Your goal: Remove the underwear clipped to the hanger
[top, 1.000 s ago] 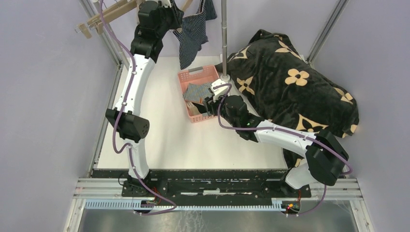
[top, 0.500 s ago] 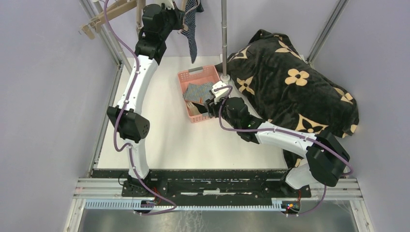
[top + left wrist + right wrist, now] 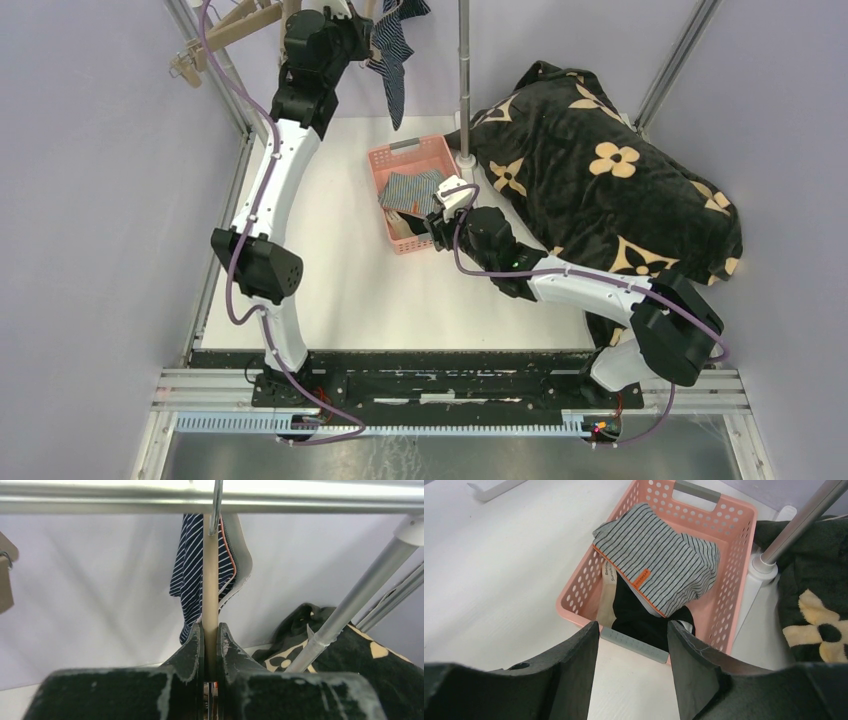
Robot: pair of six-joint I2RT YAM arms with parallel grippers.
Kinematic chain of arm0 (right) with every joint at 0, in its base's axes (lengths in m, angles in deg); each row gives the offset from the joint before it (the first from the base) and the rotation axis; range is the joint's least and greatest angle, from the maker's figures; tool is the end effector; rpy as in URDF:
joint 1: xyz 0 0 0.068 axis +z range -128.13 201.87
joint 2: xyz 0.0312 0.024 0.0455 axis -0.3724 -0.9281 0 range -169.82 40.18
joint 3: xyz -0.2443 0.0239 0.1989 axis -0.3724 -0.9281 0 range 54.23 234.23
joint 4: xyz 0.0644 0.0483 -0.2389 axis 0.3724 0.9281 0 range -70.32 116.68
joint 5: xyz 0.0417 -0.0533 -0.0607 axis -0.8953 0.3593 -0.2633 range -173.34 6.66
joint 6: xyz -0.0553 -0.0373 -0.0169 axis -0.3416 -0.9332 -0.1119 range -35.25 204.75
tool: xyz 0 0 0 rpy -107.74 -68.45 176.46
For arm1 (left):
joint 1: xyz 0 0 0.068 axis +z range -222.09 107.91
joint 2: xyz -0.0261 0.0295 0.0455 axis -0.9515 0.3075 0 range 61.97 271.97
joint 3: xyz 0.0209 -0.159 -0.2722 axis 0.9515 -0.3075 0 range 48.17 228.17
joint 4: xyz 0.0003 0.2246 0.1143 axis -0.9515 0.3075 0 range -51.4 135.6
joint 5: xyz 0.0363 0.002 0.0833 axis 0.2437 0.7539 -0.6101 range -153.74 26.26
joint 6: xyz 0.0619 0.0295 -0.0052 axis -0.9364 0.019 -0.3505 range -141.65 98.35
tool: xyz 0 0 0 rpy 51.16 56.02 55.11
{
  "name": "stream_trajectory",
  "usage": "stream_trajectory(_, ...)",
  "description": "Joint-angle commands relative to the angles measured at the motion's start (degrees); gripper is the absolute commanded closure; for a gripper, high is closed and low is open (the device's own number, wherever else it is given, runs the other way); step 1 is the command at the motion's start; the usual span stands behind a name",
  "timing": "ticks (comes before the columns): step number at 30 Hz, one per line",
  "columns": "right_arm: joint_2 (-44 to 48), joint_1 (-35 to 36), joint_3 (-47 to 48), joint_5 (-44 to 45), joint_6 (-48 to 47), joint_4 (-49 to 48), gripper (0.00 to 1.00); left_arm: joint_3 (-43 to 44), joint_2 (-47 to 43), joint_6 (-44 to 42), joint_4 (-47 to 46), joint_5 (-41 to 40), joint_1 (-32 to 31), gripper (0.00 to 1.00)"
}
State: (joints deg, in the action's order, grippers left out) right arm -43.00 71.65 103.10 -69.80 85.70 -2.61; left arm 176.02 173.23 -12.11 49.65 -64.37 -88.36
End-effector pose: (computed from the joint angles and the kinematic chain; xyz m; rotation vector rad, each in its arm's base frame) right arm 0.2272 0.2485 0.3101 -0.5823 1.6978 0.4280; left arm 0.4502 -0.1307 0.5379 0.0781 1.4821 -0.3573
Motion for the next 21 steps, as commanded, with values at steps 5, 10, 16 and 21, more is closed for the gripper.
stream_trajectory(5, 2.52, 0.31, -1.64, 0.50, -0.83, -3.07, 0.39, 2.02, -5.71, -1.58, -6.80, -0.27, -0.42, 0.97)
stream_trajectory(10, 3.02, 0.32, -2.03, 0.70, -0.95, -3.62, 0.39, -3.71, -9.60, -2.55, -5.83, 0.46, -0.43, 0.97)
stream_trajectory(16, 2.76, 0.32, -2.27, 0.79, -0.37, -4.08, 0.39, -10.11, -15.01, -3.75, -6.05, 1.12, -0.40, 0.97)
stream_trajectory(21, 2.77, 0.32, -2.41, 0.52, 0.22, -4.69, 0.39, -14.48, -18.20, -4.57, -2.14, 1.76, -0.43, 0.97)
